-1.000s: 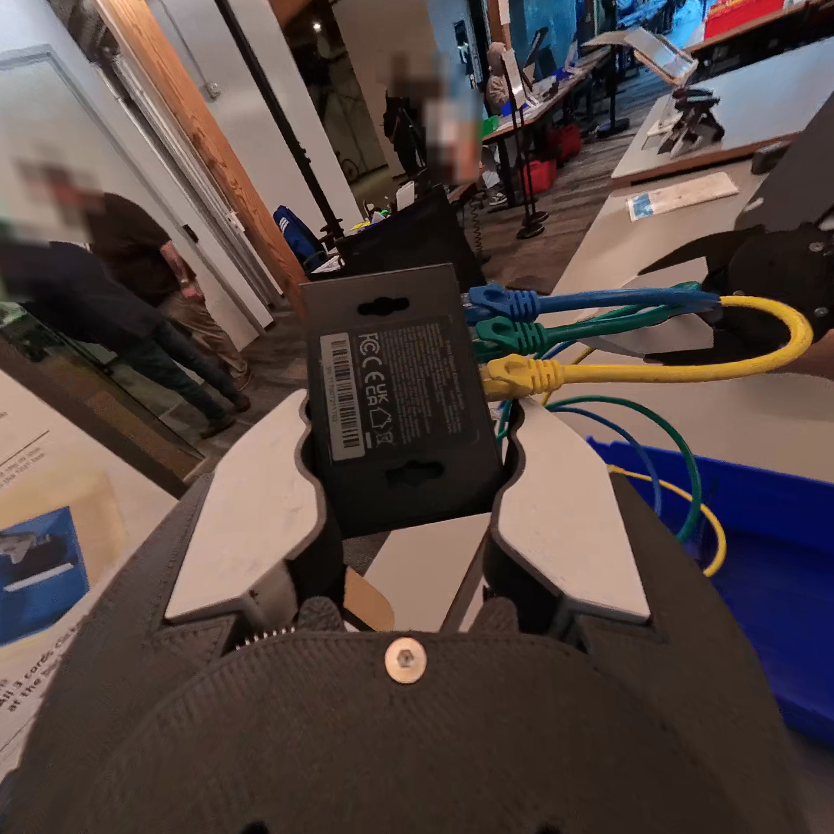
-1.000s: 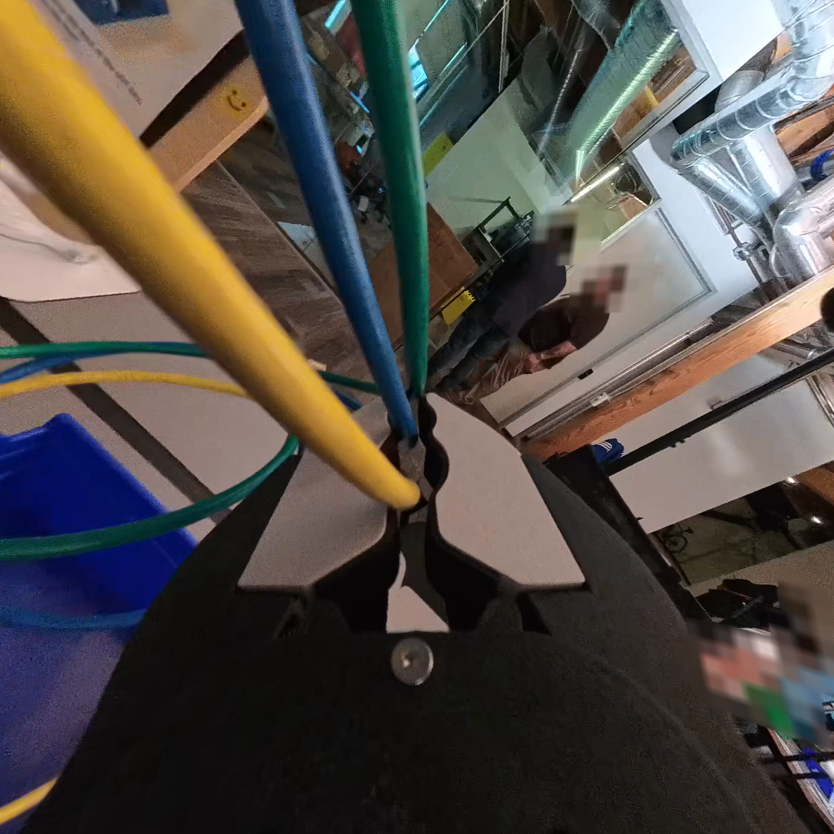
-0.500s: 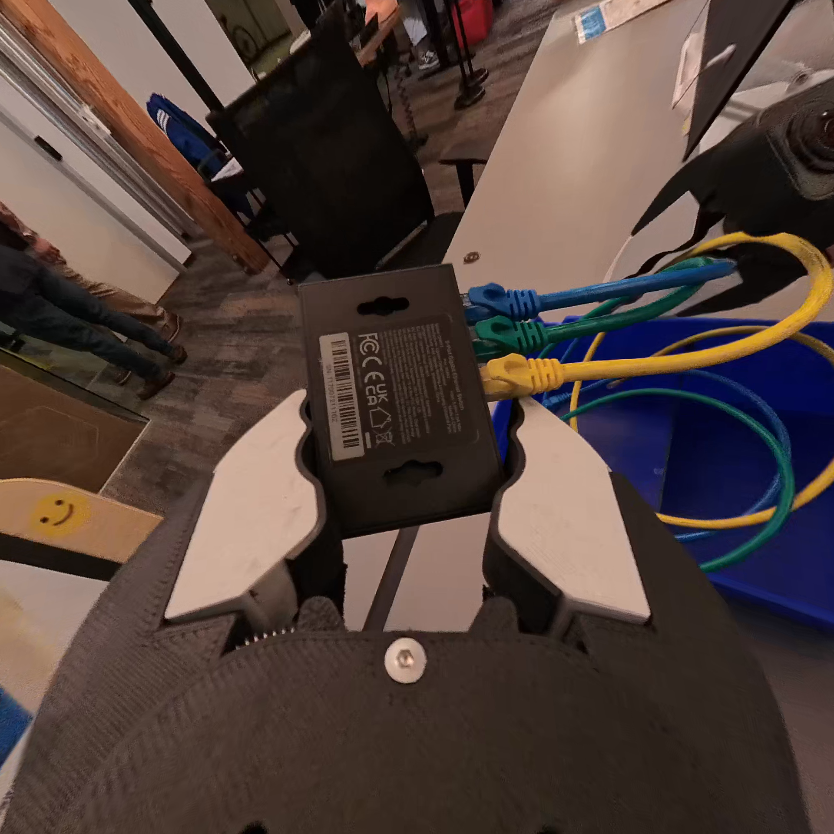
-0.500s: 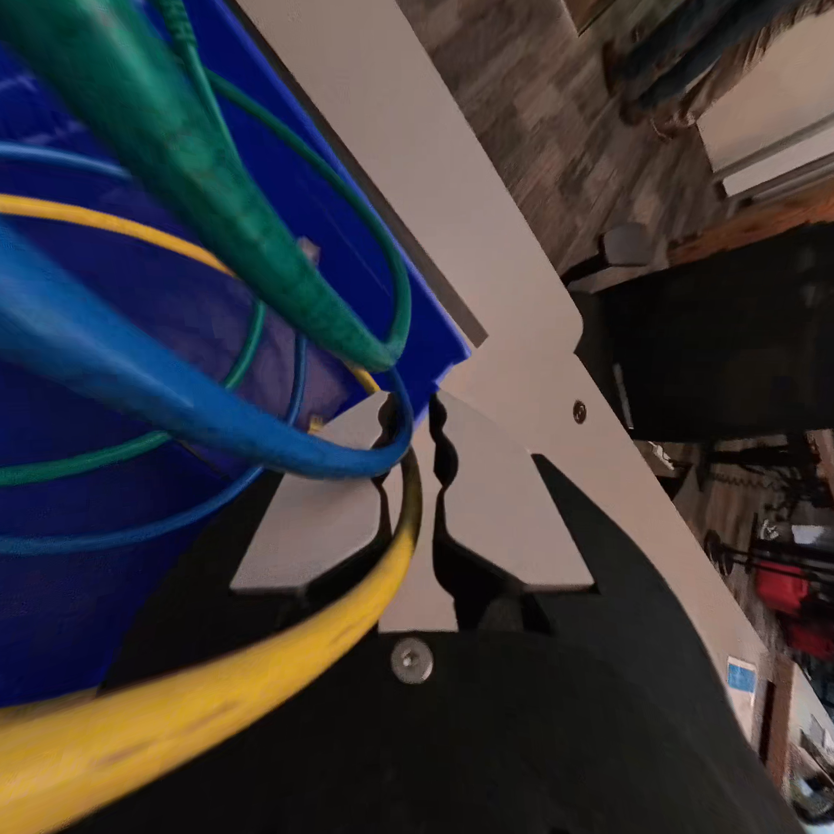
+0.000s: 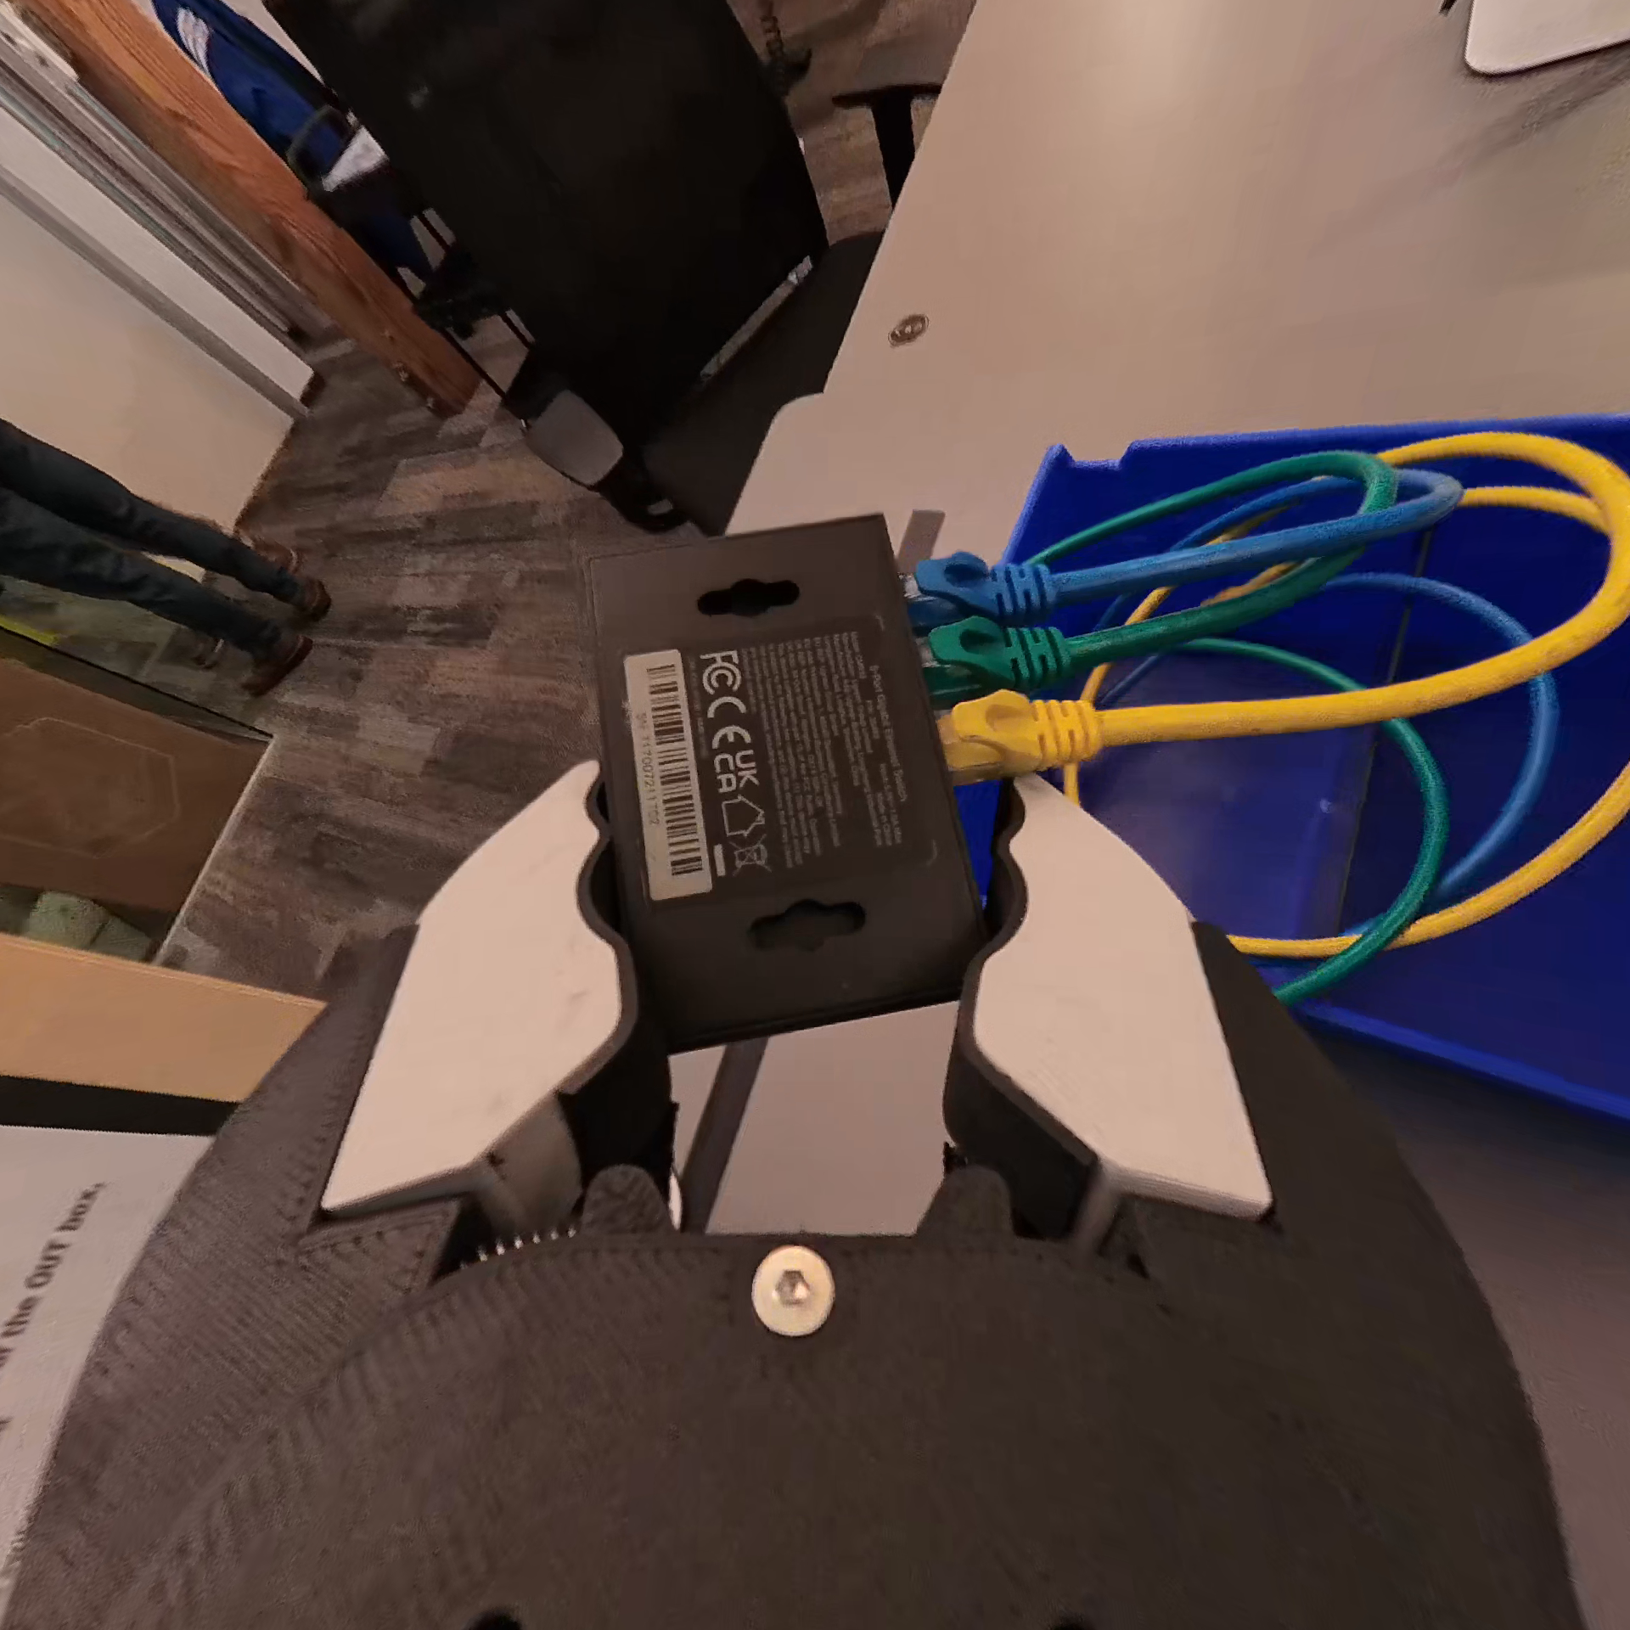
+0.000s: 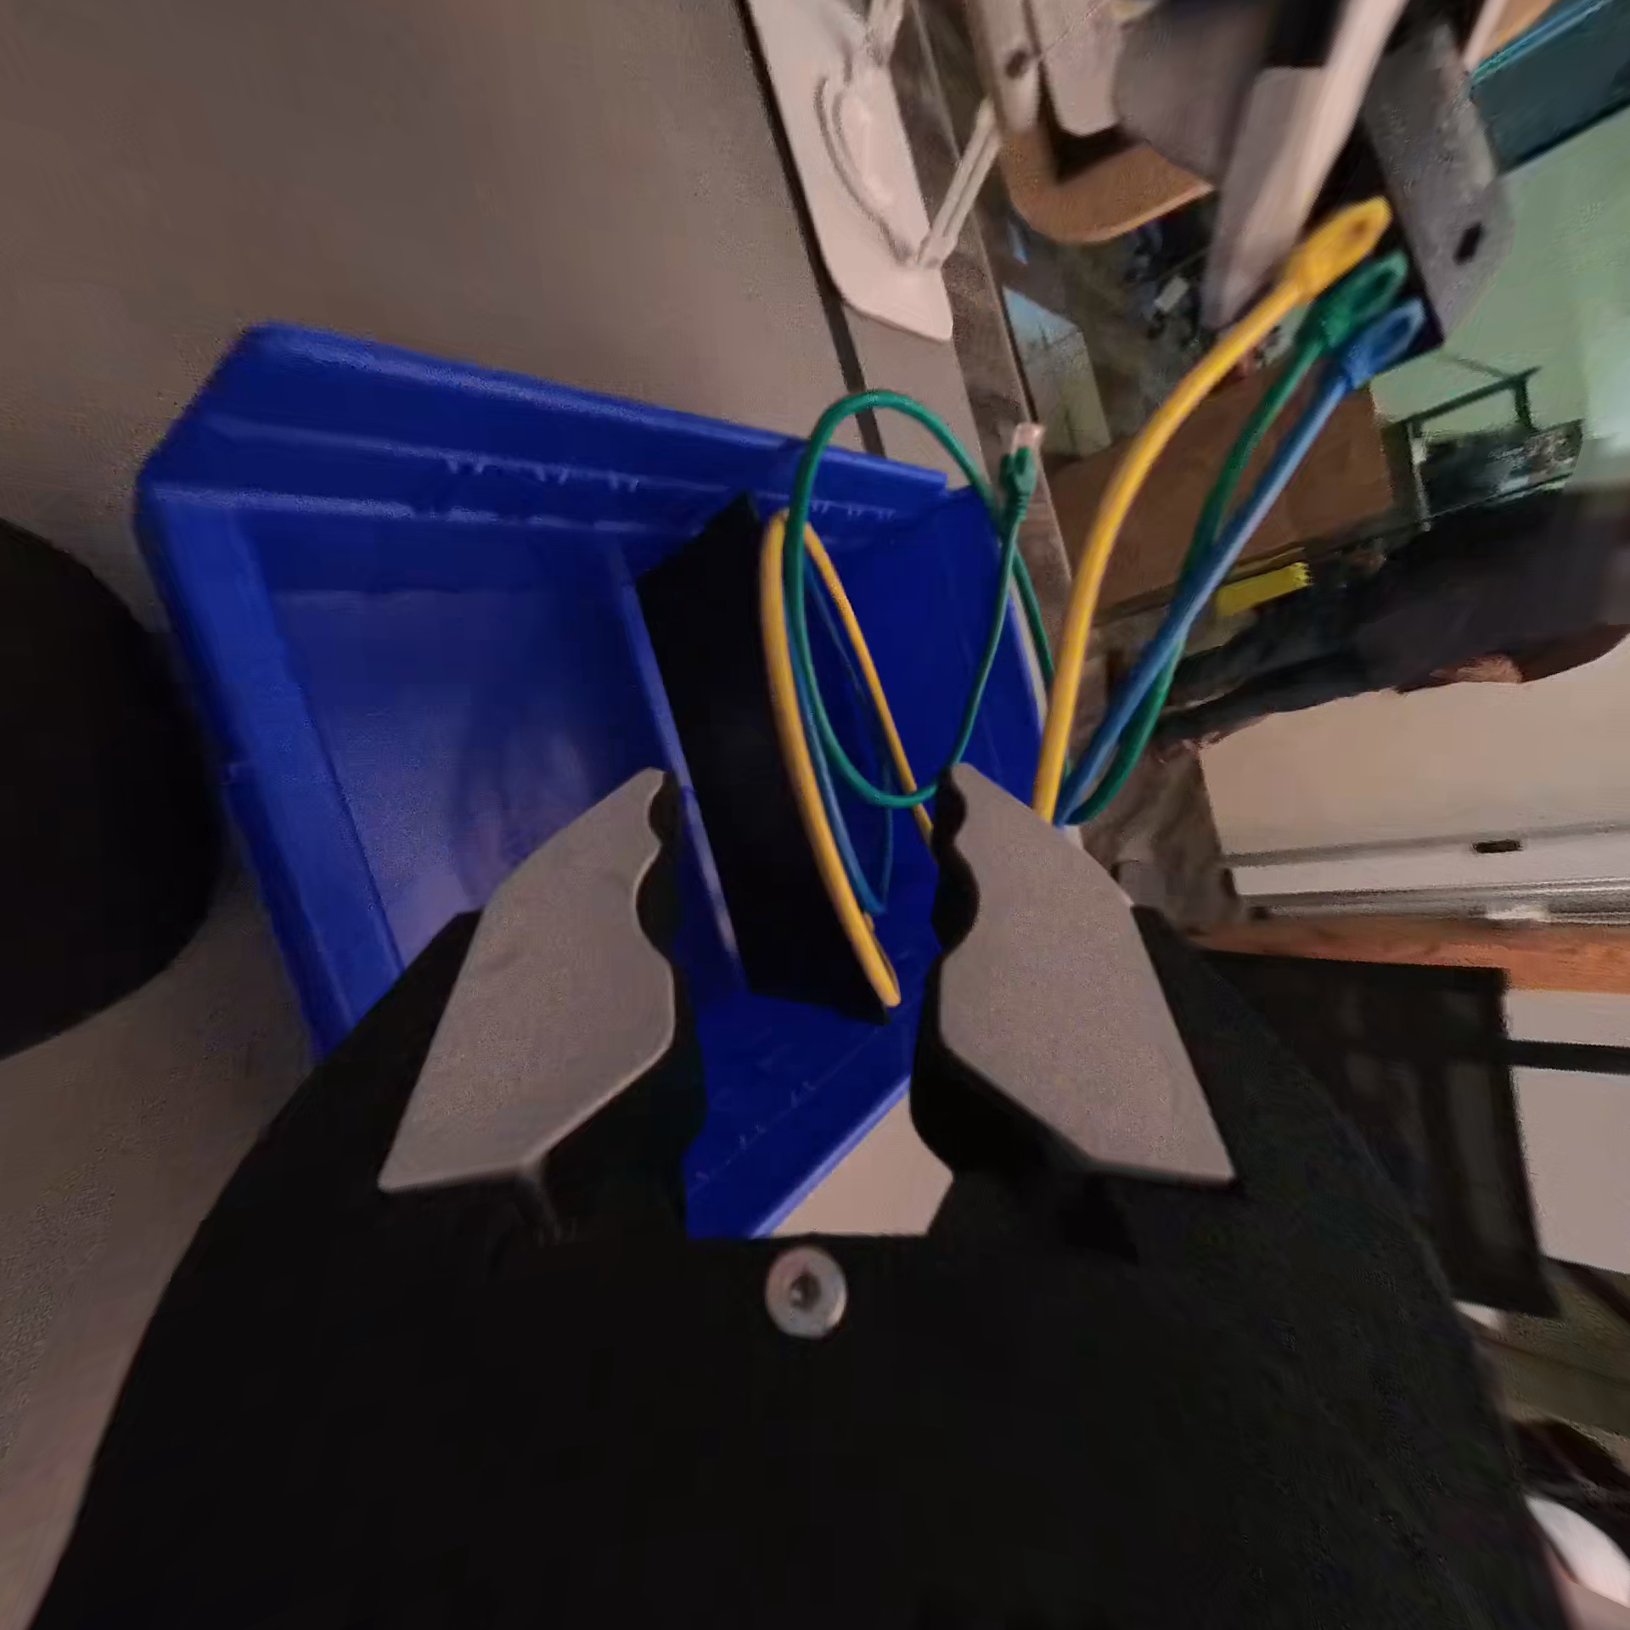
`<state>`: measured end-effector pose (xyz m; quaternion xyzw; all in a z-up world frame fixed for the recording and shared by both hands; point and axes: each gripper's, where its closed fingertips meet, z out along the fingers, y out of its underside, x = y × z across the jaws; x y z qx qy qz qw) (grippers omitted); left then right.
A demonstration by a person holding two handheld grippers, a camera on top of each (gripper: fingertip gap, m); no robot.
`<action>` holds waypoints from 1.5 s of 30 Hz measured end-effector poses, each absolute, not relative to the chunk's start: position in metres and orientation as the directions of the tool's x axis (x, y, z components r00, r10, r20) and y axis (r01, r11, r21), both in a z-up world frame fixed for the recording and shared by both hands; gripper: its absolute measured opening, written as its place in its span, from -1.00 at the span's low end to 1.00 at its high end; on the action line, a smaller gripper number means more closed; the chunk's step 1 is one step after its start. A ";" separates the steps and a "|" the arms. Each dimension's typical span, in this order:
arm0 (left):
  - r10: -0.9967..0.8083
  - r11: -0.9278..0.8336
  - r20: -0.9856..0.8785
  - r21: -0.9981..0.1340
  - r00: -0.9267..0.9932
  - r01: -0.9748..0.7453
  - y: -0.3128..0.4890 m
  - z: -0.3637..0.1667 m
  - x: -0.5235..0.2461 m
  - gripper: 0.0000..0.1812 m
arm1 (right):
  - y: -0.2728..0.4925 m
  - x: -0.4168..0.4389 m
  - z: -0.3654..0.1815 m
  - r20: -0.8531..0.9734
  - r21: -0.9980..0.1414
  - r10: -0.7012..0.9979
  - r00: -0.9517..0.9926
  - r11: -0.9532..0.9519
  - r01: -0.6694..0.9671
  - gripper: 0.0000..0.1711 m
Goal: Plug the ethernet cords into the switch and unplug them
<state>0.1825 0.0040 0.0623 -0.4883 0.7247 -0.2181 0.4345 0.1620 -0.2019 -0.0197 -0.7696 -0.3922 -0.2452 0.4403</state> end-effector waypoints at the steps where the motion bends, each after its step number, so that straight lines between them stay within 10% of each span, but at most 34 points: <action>1: -0.902 0.416 -0.408 -0.731 -0.142 -0.541 0.004 0.057 0.183 -0.13 | -0.197 0.164 -0.031 0.757 -0.421 0.381 0.531 -0.337 0.842 -0.41; 4: -0.909 0.396 -0.392 -0.699 -0.143 -0.595 0.002 0.043 0.183 -0.13 | -0.183 0.171 -0.037 0.739 -0.469 0.338 0.582 -0.362 0.806 -0.98; 11: -0.938 0.282 -0.324 -0.501 -0.125 -0.818 -0.003 -0.002 0.173 -0.14 | -0.160 0.191 -0.010 0.611 -0.586 0.367 0.702 -0.387 0.712 -0.98; 18: -0.974 0.149 -0.210 -0.323 -0.083 -0.935 -0.021 -0.029 0.160 -0.15 | -0.130 0.176 0.017 0.672 -0.637 0.194 0.714 -0.339 0.692 -0.24; 23: -0.996 0.057 -0.086 -0.293 -0.033 -0.954 -0.035 -0.036 0.154 -0.15 | -0.097 0.192 -0.008 0.664 -0.581 0.175 0.727 -0.491 0.649 -0.35; 26: -1.000 0.003 0.005 -0.288 -0.005 -0.958 -0.040 -0.037 0.152 -0.13 | -0.090 0.197 -0.011 0.737 -0.493 0.177 0.652 -0.520 0.698 -0.83; 37: -0.963 -0.031 0.262 -0.326 -0.059 -0.945 -0.045 -0.009 0.118 -0.14 | -0.102 0.214 -0.022 0.705 -0.411 0.219 0.675 -0.649 0.640 -0.86; 45: -0.978 -0.029 0.199 -0.400 -0.056 -0.916 -0.020 0.037 0.070 -0.21 | -0.109 0.233 -0.047 0.344 -0.372 0.157 0.926 -0.882 0.288 -0.83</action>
